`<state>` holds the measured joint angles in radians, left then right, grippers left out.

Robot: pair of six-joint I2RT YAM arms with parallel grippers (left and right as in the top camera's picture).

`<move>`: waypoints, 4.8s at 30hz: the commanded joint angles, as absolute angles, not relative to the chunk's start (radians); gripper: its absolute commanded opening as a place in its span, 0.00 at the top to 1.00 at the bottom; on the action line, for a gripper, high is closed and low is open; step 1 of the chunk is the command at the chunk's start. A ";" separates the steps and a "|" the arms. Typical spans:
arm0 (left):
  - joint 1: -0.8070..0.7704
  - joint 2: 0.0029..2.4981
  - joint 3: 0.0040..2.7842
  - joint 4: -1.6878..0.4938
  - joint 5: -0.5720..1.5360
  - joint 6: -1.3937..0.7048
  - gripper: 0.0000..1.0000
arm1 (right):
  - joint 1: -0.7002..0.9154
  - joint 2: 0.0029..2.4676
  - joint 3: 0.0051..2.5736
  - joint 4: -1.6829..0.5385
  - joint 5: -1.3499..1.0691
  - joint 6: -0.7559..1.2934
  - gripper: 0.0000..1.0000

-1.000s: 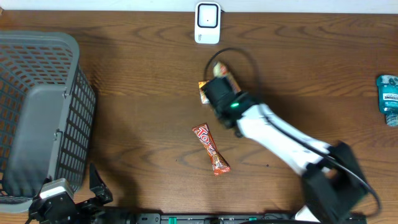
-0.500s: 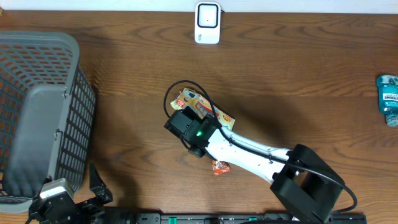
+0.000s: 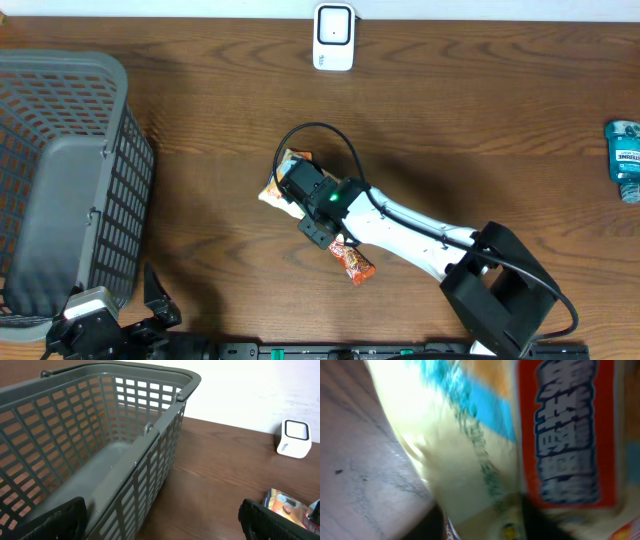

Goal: Scan the item barcode

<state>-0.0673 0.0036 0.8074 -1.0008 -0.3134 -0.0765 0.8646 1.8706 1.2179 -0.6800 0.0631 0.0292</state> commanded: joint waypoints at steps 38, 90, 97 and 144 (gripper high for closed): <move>-0.064 0.004 0.735 -1.099 -0.341 -0.147 0.02 | 0.896 1.839 1.231 -0.648 0.255 -0.254 0.01; -0.064 0.003 0.735 -1.099 -0.341 -0.147 0.02 | 0.318 1.909 1.684 -1.176 -1.322 0.072 0.99; -0.064 0.004 0.735 -1.099 -0.341 -0.147 0.02 | 0.282 1.909 1.685 -1.172 -1.562 0.315 0.99; -0.064 0.004 0.735 -1.099 -0.341 -0.147 0.02 | 0.289 1.908 1.685 -1.059 -0.849 0.641 0.99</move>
